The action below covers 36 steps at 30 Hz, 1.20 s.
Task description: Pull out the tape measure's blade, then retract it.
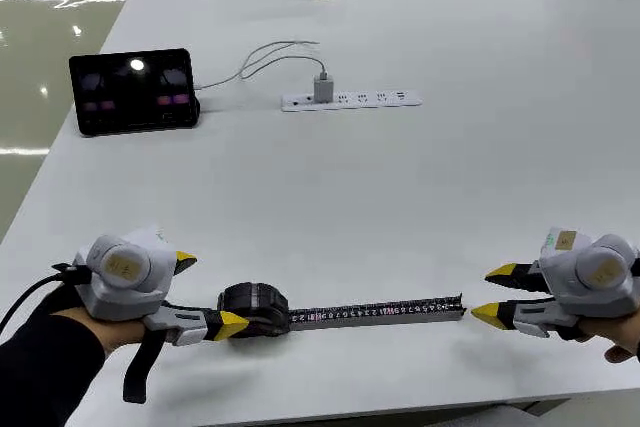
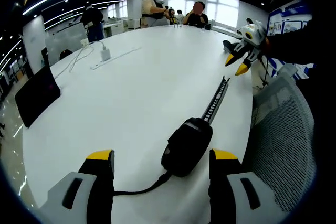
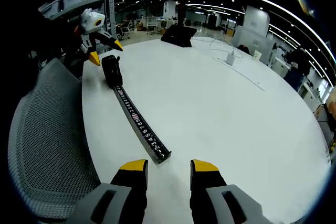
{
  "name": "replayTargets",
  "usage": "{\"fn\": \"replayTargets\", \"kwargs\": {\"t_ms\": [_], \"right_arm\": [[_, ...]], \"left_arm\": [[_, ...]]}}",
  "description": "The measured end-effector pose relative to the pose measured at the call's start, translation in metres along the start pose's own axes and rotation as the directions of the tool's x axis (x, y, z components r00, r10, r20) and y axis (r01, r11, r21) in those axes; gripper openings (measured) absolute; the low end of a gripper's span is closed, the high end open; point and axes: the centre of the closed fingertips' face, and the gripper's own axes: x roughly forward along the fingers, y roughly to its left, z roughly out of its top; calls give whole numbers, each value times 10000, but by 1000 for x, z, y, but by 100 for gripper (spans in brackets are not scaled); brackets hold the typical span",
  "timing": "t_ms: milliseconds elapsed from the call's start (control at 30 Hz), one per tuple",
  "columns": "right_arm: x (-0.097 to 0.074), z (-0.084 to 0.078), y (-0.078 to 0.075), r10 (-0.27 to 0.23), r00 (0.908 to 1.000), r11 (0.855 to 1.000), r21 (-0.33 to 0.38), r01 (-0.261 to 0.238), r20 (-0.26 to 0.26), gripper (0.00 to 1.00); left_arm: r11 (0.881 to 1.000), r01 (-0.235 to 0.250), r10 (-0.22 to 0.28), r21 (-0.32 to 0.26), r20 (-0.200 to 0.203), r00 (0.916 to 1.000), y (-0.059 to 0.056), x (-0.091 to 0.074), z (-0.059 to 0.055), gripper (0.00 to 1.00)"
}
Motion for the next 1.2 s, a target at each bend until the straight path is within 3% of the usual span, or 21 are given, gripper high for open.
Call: {"fn": "replayTargets", "kwargs": {"t_ms": [233,367,433,633,733,900,1200], "right_arm": [[-14,-7,-7,-517,9977,9957,797,482,434,43],[-19,-14,-6,-844,9951,9892,1248,774,523,53],[-22,-17,-6,-989,9935,9863,1379,903,567,57],[-30,-22,-4,-1436,9869,9815,1385,1324,738,66],[-34,-26,0,-1453,9863,9808,1427,1333,776,71],[-41,-40,-1,-1522,9867,9784,1499,1423,568,71],[-48,-45,2,-1551,9867,9722,1848,1438,486,89]], "left_arm": [[9966,-506,535,-657,433,9976,8,-15,-10,78],[9927,-642,689,-1020,432,9967,9,-24,-19,82],[9906,-741,794,-1147,422,9960,16,-27,-25,84],[9823,-977,1040,-1600,319,9941,14,-37,-39,92],[9786,-1152,1224,-1705,323,9920,16,-42,-44,95],[9730,-1369,1441,-1858,257,9892,19,-48,-54,98],[9663,-1572,1655,-2040,240,9859,21,-60,-67,99]]}}
